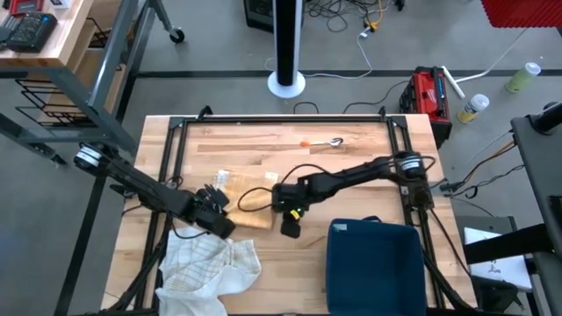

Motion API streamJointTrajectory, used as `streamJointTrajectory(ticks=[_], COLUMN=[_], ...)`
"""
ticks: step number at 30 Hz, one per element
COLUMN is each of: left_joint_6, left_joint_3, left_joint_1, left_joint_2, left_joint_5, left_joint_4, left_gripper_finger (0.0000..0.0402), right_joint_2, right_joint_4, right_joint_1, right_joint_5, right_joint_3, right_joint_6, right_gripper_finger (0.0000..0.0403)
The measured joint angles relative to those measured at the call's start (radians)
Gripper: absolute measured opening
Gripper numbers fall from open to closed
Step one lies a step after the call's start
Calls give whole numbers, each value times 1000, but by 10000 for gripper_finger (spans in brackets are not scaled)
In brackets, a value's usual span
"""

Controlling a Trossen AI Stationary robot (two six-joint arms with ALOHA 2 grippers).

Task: Fold towel
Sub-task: Stack the folded yellow towel on top of the folded brown towel

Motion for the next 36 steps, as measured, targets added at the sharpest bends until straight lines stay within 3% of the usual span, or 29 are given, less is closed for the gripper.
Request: streamJointTrajectory(ticks=[6,9,13,19,24,30,36], left_joint_6=[62,113,153,122,50,-81,-71], left_joint_3=[28,26,-5,-50,-72,-88,-52], left_joint_1=[-16,-4,54,106,108,110,101], left_joint_2=[-42,-23,20,98,135,123,79], left_joint_5=[-159,-292,-391,-378,-310,-268,-218], left_joint_4=[61,66,67,100,72,-49,-42], left_gripper_finger=[3,1,2,2,1,1,4], right_joint_2=[-89,-100,-52,61,105,75,3], right_joint_4=[19,71,136,230,165,111,110], right_joint_1=[25,25,22,16,-9,-18,-6], right_joint_5=[296,355,385,385,383,379,449], right_joint_3=[0,4,3,2,2,3,3], right_joint_6=[101,111,109,96,115,122,128], right_gripper_finger=[6,2,1,0,0,0,0])
